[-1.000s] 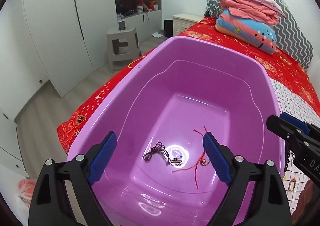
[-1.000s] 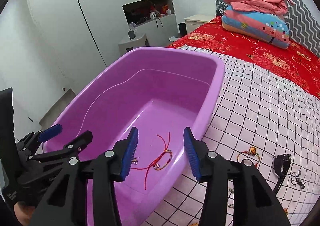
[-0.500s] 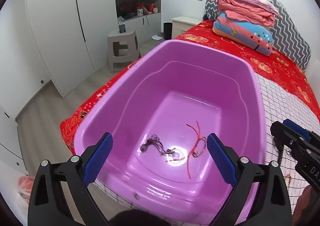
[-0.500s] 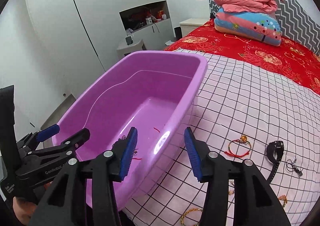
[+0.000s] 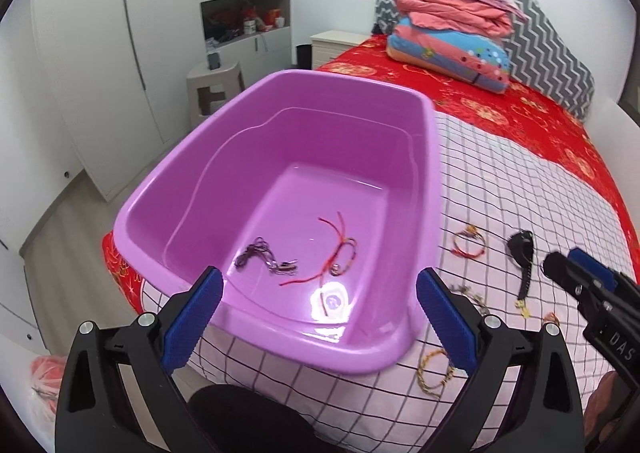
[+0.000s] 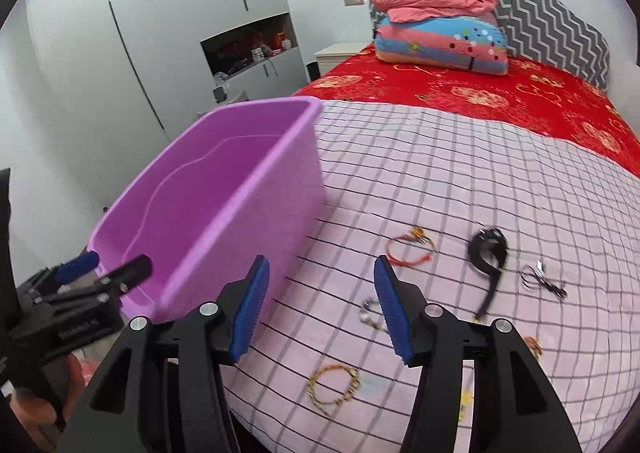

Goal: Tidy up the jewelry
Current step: 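Withdraw both tools from the tub back toward the remaining jewelry, then grasp the braided yellow-green bracelet with the left tool while the right tool grasps the yellow flower charm, then carry both items over the purple tub and release them inside, then withdraw both tools from the tub toward the remaining bracelets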

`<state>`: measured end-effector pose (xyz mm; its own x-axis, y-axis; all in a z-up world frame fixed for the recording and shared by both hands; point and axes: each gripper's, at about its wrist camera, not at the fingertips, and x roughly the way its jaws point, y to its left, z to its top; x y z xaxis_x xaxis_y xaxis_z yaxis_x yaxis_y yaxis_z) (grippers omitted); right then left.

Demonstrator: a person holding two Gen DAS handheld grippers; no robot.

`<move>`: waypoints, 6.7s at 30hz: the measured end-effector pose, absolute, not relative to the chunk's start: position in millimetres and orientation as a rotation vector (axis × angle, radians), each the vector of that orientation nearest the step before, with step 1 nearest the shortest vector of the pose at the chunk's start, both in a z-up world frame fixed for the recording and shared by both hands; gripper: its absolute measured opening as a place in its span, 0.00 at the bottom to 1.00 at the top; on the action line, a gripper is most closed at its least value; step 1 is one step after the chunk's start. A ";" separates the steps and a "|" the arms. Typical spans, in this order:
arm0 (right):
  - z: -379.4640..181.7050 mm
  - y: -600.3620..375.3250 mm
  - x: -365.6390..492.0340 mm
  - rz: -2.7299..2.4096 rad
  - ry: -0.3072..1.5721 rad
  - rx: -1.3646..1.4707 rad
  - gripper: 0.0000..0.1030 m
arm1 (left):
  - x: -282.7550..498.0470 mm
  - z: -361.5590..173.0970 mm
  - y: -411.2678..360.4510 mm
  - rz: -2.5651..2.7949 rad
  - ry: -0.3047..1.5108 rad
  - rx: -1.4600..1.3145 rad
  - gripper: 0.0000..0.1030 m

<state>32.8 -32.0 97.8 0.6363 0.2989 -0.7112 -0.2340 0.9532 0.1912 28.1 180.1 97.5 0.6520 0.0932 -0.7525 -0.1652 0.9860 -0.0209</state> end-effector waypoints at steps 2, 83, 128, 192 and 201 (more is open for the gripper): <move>88.9 -50.7 22.1 0.267 0.839 0.085 0.52 | 24.7 98.2 169.7 0.131 0.848 -0.077 0.93; -98.2 -134.8 -25.2 0.018 1.019 -0.046 0.12 | 18.5 -97.4 35.8 -0.159 1.022 0.107 0.06; 111.7 -33.3 21.8 0.351 0.707 0.093 0.12 | 34.8 137.1 153.8 -0.163 0.617 -0.075 0.06; 98.4 24.1 46.0 0.426 0.789 0.073 0.39 | 36.4 92.7 225.2 0.136 0.775 -0.142 0.86; 87.0 -30.0 12.0 0.351 0.805 0.134 0.39 | 22.0 94.5 189.3 0.084 0.783 -0.142 0.89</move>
<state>12.0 -30.0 87.0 0.6394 0.3570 -0.6810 -0.2559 0.9340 0.2493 22.0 189.3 94.5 0.7064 0.0222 -0.7075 -0.1277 0.9871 -0.0966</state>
